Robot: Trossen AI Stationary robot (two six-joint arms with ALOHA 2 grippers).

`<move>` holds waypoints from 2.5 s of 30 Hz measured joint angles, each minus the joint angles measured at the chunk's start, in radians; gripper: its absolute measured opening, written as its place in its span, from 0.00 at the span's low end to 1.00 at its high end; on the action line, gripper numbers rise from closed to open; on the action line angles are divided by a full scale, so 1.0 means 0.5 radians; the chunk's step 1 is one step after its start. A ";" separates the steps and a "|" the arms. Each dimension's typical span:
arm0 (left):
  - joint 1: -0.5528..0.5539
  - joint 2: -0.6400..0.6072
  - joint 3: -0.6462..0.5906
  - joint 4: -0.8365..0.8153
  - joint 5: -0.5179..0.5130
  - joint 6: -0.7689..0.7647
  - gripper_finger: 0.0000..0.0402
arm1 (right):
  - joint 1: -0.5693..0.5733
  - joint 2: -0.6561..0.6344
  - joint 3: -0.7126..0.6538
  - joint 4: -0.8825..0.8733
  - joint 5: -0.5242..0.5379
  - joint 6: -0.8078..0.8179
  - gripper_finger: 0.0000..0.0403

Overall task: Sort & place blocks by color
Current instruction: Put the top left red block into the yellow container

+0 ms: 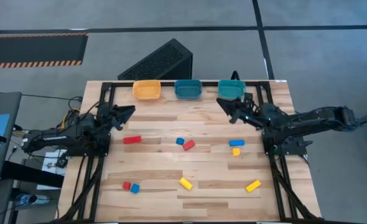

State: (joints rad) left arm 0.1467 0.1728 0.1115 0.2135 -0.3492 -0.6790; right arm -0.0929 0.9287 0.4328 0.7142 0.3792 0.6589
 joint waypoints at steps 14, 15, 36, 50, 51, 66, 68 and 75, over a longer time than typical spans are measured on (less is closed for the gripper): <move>0.000 1.058 0.710 -0.662 0.291 0.128 0.53 | -0.565 -0.002 0.008 -0.657 -0.718 0.277 0.42; -0.001 1.107 0.794 -0.818 0.312 0.155 0.53 | -0.578 0.000 0.008 -0.655 -0.736 0.240 0.43; 0.000 1.711 1.310 -1.810 0.282 0.552 0.52 | -0.668 0.464 0.011 -0.482 -0.565 0.404 0.45; 0.024 1.752 1.309 -1.802 0.265 0.846 0.52 | -0.492 0.513 0.533 -1.385 -0.412 0.026 0.41; 0.021 1.752 1.309 -1.822 0.260 0.873 0.52 | -0.458 0.513 0.595 -1.501 -0.370 -0.024 0.41; 0.045 1.753 1.181 -1.933 0.264 1.165 0.52 | 0.015 0.550 0.814 -2.278 0.033 -0.063 0.40; 0.074 1.764 1.087 -1.885 0.351 1.160 0.52 | 0.052 0.591 0.822 -2.243 0.054 -0.052 0.40; 0.075 1.868 1.009 -1.800 0.431 0.967 0.52 | 0.070 0.736 0.816 -2.250 0.032 -0.007 0.40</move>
State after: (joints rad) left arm 0.1843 1.1067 0.6159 -0.6864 -0.1337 -0.1954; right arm -0.0578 1.2969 0.8410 -0.4106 0.3950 0.6556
